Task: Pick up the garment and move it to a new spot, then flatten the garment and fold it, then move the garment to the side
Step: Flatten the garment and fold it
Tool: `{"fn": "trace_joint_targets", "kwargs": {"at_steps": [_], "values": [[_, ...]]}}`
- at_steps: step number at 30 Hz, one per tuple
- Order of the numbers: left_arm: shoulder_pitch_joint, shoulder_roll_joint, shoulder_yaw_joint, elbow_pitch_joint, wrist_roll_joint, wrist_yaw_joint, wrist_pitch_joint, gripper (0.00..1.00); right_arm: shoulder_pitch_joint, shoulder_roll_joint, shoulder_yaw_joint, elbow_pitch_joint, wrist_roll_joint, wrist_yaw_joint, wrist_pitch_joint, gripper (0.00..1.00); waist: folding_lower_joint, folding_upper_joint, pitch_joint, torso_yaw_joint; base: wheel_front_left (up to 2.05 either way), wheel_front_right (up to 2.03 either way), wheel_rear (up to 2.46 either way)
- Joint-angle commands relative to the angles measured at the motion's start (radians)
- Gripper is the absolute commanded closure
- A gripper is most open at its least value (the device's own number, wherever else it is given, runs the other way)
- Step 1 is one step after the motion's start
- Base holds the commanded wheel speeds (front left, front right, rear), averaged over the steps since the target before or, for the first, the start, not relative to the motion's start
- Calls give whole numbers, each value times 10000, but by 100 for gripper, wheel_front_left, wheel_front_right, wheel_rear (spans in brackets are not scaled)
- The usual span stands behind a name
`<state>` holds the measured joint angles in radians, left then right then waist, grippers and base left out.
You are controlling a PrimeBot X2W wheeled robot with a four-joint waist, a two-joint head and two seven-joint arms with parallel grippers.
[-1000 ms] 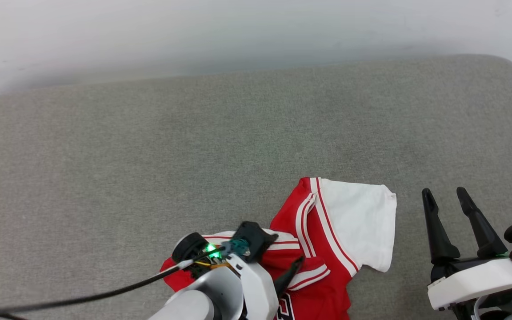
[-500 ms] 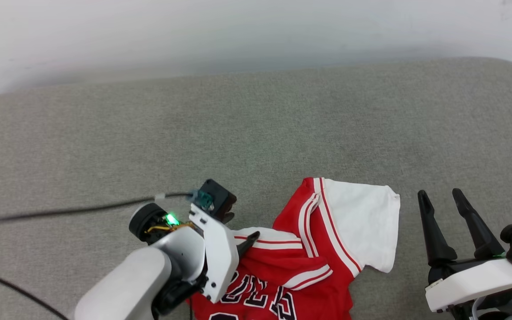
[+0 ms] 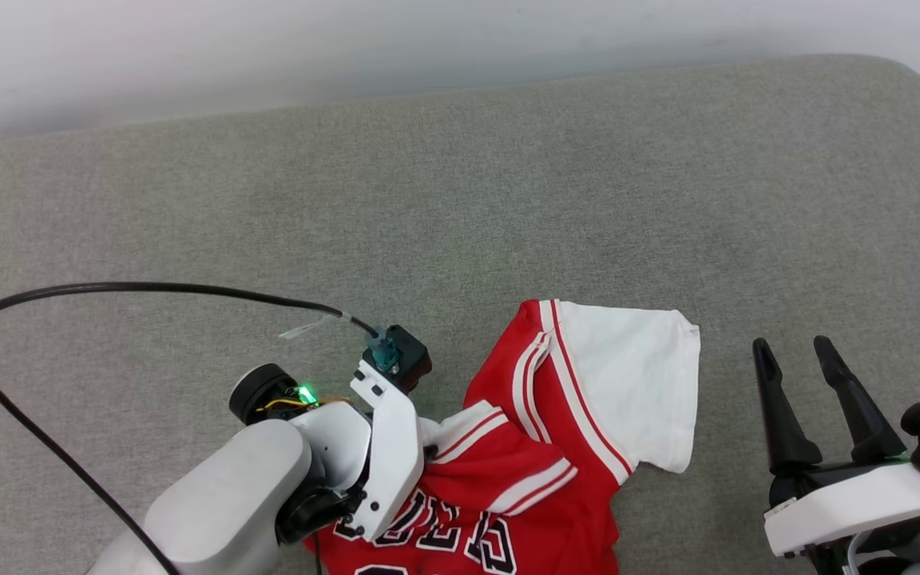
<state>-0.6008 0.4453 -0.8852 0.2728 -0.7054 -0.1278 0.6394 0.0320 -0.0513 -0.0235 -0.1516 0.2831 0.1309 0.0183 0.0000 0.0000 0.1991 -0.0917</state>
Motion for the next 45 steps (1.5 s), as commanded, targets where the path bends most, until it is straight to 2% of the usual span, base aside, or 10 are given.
{"fn": "trace_joint_targets", "kwargs": {"at_steps": [1, 6, 10, 16, 25, 29, 32, 33, 35, 45], "values": [[-83, 53, -73, 68, -36, -18, -81, 100, -103, 20, -23, 31, 98, -3, -55, 0, 0, 0, 20, 8, 0, 0, 0], [-271, 115, 25, 54, 59, -22, -855, 100, -146, 20, -144, 73, 99, -3, -97, 0, 0, 0, 17, 176, 0, 0, 0], [-314, 186, 272, -54, 368, 231, -1748, 100, -155, 20, -189, 106, 99, -3, -96, 0, 0, 0, -36, 317, 0, 0, 0], [287, 545, 1188, -494, 573, 1482, -3208, 100, -63, 20, -253, 123, 91, -3, -65, 0, 0, 0, -109, 600, 0, 0, 0], [2589, 1228, 3060, -924, -606, 3507, -4559, 100, -54, 18, -337, 76, 97, -3, -29, 0, 0, 0, 20, 881, 0, 0, 0], [3598, 1277, 3498, -1089, -989, 4060, -4966, 100, -68, 20, -356, 95, 78, -3, -11, 0, 0, 0, 46, 959, 0, 0, 0], [4092, 1073, 3531, -1209, -1262, 4086, -5069, 100, -132, 18, -361, 113, 59, -3, 22, 0, 0, 0, 28, 995, 0, 0, 0], [4179, 1019, 3519, -1232, -1292, 4113, -5131, 87, -161, 18, -350, 119, 46, -3, 26, 0, 0, 0, -1, 1000, 0, 0, 0], [4333, 879, 3542, -1295, -1325, 4177, -5326, 0, -197, 18, -331, 129, 25, -3, 42, 0, 0, 0, -83, 980, 0, 0, 0], [4515, 776, 4152, -1554, -749, 4468, -7453, 0, 10, 18, -449, 131, 12, -3, 238, 0, 0, 0, -661, 912, 0, 0, 0]]}}
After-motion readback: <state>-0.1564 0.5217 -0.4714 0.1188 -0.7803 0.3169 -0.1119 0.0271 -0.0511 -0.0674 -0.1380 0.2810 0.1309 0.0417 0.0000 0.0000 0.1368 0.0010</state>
